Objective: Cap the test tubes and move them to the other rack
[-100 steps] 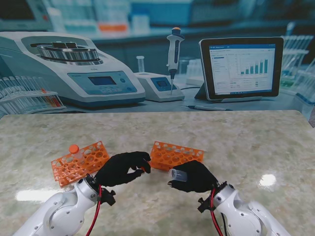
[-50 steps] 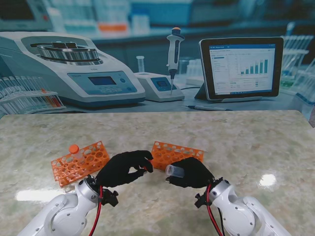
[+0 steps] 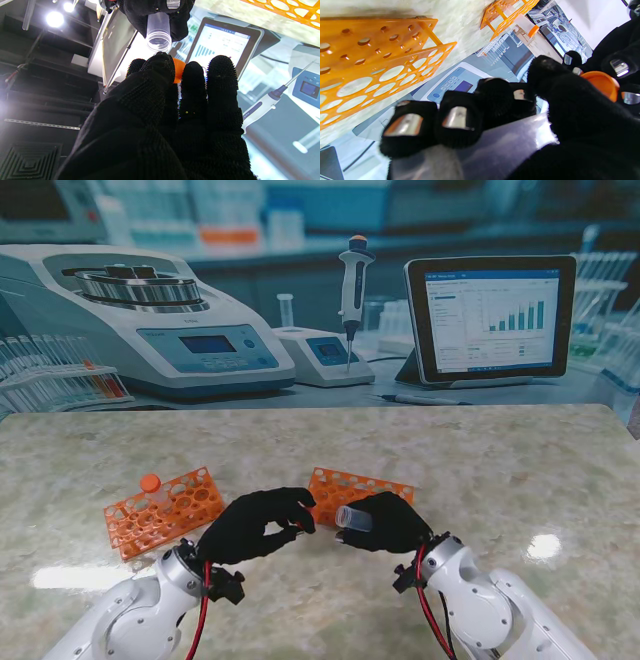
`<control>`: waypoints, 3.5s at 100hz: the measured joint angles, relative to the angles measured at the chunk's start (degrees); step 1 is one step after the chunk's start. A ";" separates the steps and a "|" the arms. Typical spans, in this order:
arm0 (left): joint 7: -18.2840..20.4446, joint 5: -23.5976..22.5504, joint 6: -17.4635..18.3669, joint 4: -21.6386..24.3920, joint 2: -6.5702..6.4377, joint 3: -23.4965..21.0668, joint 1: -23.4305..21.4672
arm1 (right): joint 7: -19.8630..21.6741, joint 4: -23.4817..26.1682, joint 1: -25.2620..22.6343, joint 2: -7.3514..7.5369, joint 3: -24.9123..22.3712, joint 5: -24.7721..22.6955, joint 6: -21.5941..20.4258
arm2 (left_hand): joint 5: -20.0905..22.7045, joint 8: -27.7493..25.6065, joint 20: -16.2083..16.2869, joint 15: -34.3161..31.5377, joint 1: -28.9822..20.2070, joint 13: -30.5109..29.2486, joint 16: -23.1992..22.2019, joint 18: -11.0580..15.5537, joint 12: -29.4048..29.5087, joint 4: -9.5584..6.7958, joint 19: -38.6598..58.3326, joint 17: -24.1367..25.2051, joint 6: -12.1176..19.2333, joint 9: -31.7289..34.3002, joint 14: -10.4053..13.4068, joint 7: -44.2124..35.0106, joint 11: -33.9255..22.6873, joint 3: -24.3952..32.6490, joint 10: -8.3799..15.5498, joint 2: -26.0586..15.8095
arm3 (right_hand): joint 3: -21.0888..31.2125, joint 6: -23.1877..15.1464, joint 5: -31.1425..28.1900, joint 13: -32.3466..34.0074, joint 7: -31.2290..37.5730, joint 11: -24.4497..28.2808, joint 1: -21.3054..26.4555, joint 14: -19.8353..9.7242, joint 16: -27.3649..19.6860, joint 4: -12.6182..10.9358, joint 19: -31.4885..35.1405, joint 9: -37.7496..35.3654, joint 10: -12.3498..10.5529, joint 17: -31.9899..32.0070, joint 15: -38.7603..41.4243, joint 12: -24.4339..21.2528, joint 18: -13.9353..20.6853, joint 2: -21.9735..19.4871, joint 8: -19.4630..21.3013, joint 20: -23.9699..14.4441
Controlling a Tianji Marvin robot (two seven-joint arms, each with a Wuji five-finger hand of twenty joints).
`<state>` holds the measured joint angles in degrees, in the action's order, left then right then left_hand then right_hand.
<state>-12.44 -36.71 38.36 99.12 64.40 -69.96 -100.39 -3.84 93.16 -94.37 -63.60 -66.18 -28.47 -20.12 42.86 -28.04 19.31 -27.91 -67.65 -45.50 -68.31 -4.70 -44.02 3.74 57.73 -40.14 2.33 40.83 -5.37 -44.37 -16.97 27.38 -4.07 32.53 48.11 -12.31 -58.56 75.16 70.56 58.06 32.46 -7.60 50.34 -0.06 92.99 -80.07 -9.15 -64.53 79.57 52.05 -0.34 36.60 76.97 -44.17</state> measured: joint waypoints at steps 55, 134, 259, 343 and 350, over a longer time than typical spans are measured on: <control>-0.90 -0.41 1.39 1.19 0.21 0.13 -1.31 | 1.15 -2.16 3.90 -0.19 1.71 1.54 3.10 | 0.00 -0.01 0.00 0.02 -0.02 0.00 -0.07 -0.02 0.00 0.00 -0.11 0.00 -0.09 -0.52 0.00 -0.03 -0.16 0.00 0.00 -0.02 | 0.00 0.00 -0.03 -0.01 0.00 0.00 0.01 0.01 0.00 0.00 0.00 0.00 0.00 0.00 0.00 0.01 0.00 0.00 0.01 0.00; 0.17 0.49 3.39 1.82 0.23 -0.19 -2.46 | 1.67 -3.20 5.44 -0.35 2.03 2.21 4.52 | 0.00 -0.61 0.00 0.02 -0.06 0.00 -0.39 -0.04 -0.01 -0.02 -0.52 0.00 -0.12 -0.55 -0.01 -0.06 -0.22 0.00 0.00 -0.06 | -0.01 0.02 -0.19 -0.01 0.00 -0.01 0.02 0.01 0.00 0.00 0.00 0.00 0.02 0.00 0.00 0.01 0.00 0.00 0.04 0.00; 2.54 4.36 1.59 -0.47 0.02 4.34 1.50 | 1.53 -2.62 4.92 -0.37 1.61 2.14 3.75 | 0.00 -0.66 0.00 0.03 -0.10 0.00 -0.52 -0.10 -0.50 -0.02 -0.67 0.41 -0.16 -0.59 -0.01 -0.15 -0.24 0.00 0.00 -0.08 | -0.07 0.03 -0.20 -0.01 0.00 -0.03 0.03 0.02 0.00 0.01 0.00 0.00 0.03 0.00 0.01 0.01 0.00 0.00 0.47 0.00; 1.44 3.66 1.19 0.12 0.28 4.33 1.50 | 1.50 -1.67 4.08 -0.35 1.35 1.89 3.28 | 0.00 -0.69 0.00 0.03 -0.11 0.00 -0.52 -0.12 -0.50 -0.02 -0.74 0.43 -0.16 -0.60 -0.01 -0.21 -0.24 0.00 0.00 -0.08 | -0.08 0.03 -0.21 -0.01 0.00 -0.03 0.03 0.03 0.00 0.01 0.00 0.00 0.03 0.00 0.01 0.02 0.00 0.00 0.49 0.00; 1.19 3.37 1.37 0.36 0.32 4.03 1.32 | 1.50 -1.61 4.01 -0.35 1.33 1.88 3.28 | 0.00 -0.69 0.00 0.03 -0.11 0.00 -0.52 -0.12 -0.50 -0.02 -0.74 0.43 -0.16 -0.60 -0.01 -0.22 -0.24 0.00 0.00 -0.08 | -0.08 0.03 -0.21 -0.01 0.00 -0.03 0.03 0.03 0.00 0.01 0.00 0.00 0.03 0.00 0.01 0.02 0.00 0.00 0.49 0.00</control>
<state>-11.25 -33.34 39.73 99.48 64.72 -65.92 -99.06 -2.34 91.55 -90.36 -63.95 -64.86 -26.59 -16.84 42.86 -28.73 19.31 -27.88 -67.76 -45.50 -68.82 -4.82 -44.52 3.72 56.99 -39.71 2.17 40.24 -5.38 -44.58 -17.21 27.38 -4.07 32.46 48.03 -12.28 -58.77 75.15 70.56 58.03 32.49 -7.57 50.34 -0.05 92.99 -80.07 -9.12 -64.53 79.58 52.07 -0.34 36.60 77.45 -44.18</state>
